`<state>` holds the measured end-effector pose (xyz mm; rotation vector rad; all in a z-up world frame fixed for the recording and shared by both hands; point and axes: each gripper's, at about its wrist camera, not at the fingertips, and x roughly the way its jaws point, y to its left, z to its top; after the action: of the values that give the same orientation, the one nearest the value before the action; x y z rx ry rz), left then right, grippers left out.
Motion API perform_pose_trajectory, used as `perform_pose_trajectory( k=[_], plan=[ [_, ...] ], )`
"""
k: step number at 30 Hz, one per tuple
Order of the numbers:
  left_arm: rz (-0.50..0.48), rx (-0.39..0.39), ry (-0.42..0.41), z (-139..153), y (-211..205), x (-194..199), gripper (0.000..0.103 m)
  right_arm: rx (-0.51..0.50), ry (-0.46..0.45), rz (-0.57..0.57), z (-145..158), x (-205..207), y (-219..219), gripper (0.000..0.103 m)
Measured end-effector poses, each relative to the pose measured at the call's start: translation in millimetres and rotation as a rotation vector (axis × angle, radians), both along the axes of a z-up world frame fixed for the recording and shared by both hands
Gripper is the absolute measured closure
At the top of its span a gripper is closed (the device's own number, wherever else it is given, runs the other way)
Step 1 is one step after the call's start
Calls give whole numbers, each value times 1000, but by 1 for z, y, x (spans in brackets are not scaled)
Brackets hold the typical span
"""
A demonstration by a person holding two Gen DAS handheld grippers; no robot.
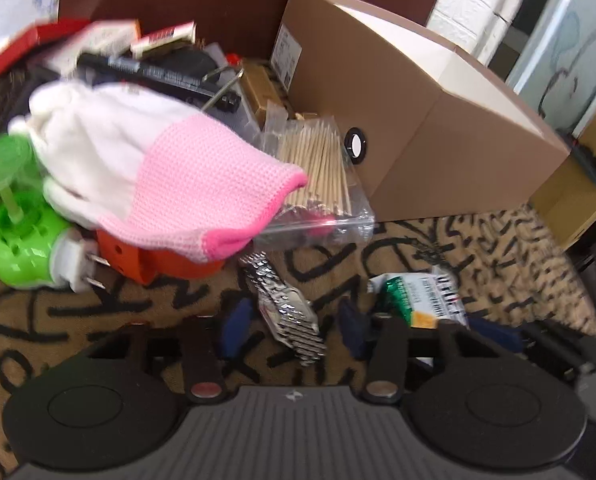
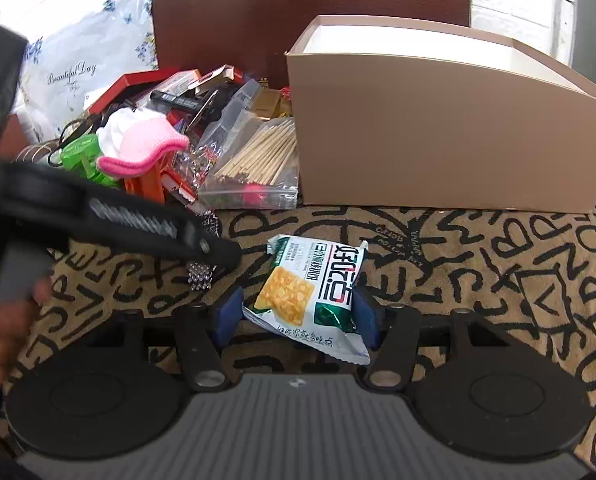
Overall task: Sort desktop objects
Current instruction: 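Grasp the metal watch with the left tool while the right tool grasps the cracker packet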
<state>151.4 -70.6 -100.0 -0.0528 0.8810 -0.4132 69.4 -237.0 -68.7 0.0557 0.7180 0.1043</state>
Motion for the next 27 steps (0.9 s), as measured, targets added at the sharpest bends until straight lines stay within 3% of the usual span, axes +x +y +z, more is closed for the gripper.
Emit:
perform_pose_trajectory(
  k=[8,12,16,21,23,26,27],
  plan=[
    [-18,14,0,1,5,-5,68,-1,-8,-11,-1,3,4,42],
    [-42,9,24,3,16,-13,68,-25,3,30,-1,1,7,47],
    [-8,-8,36,5,26,-19,68,-30,20,48,1,-3,7,46],
    [-1,3,33,4,17,-15,57,-15,12,35,3,-2,9,42],
    [-15,20,24,4,14,-16,58,-25,11,32,4,-1,9,42],
    [-24,50,10,3,15,-18,68,-27,12,17,3,1,8,35],
    [-26,46,14,3,16,-17,68,-30,8,11,4,1,8,34]
  ],
)
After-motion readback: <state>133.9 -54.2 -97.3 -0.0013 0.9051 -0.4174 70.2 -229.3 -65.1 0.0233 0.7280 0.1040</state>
